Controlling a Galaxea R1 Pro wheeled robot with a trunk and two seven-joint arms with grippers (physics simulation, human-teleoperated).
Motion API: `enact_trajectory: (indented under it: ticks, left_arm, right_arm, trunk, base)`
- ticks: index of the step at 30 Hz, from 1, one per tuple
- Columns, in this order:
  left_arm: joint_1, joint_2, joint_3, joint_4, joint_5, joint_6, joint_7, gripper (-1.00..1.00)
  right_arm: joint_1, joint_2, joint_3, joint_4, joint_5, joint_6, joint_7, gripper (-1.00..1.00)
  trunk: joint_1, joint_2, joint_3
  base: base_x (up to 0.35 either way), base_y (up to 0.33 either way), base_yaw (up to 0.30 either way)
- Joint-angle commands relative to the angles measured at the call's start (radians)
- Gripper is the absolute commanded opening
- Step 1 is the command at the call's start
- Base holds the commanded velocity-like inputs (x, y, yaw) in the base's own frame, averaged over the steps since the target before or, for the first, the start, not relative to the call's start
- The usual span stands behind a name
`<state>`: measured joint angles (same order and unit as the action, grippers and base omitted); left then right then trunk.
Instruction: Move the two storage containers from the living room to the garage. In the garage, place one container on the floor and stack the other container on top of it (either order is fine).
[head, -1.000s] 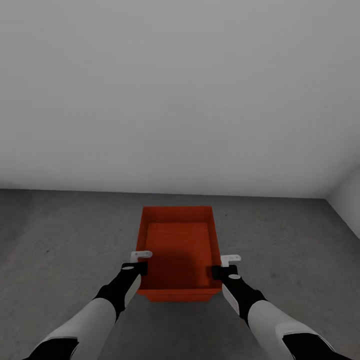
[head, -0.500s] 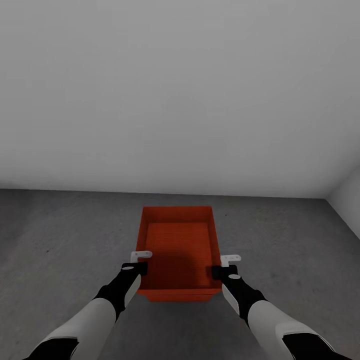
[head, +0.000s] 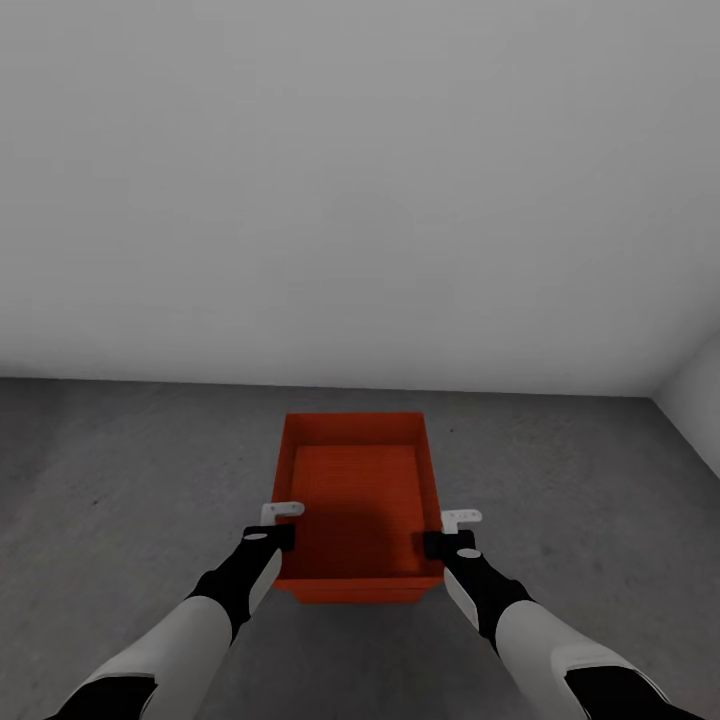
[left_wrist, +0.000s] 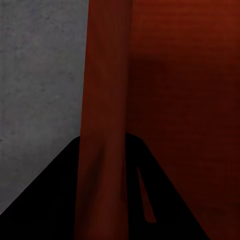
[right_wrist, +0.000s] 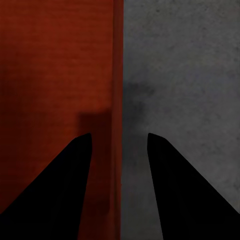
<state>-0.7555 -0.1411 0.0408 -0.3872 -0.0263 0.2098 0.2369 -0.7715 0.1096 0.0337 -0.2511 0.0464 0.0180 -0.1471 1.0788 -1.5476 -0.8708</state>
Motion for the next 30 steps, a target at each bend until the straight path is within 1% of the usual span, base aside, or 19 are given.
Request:
enact_trajectory:
  ticks: [1, 11, 30]
  left_arm:
    - [-0.001, -0.006, 0.016, -0.004, 0.009, -0.061, -0.008, -1.0]
    - [-0.001, -0.006, 0.016, -0.004, 0.009, -0.061, -0.008, -1.0]
    - [-0.001, -0.005, 0.016, -0.007, 0.009, -0.061, -0.008, -1.0]
  right_arm:
    - [0.0, 0.001, -0.005, 0.003, -0.013, 0.002, 0.0, -1.0]
    - [0.001, 0.001, -0.005, 0.003, -0.013, 0.002, 0.0, -1.0]
    - [0.0, 0.001, -0.005, 0.003, -0.013, 0.002, 0.0, -1.0]
  trunk:
    - [0.0, 0.0, -0.001]
    - [0.038, -0.07, -0.032]
    - [0.038, -0.07, -0.032]
  base:
    - [0.0, 0.0, 0.0]
    - [0.0, 0.0, 0.0]
    - [0.0, 0.0, 0.0]
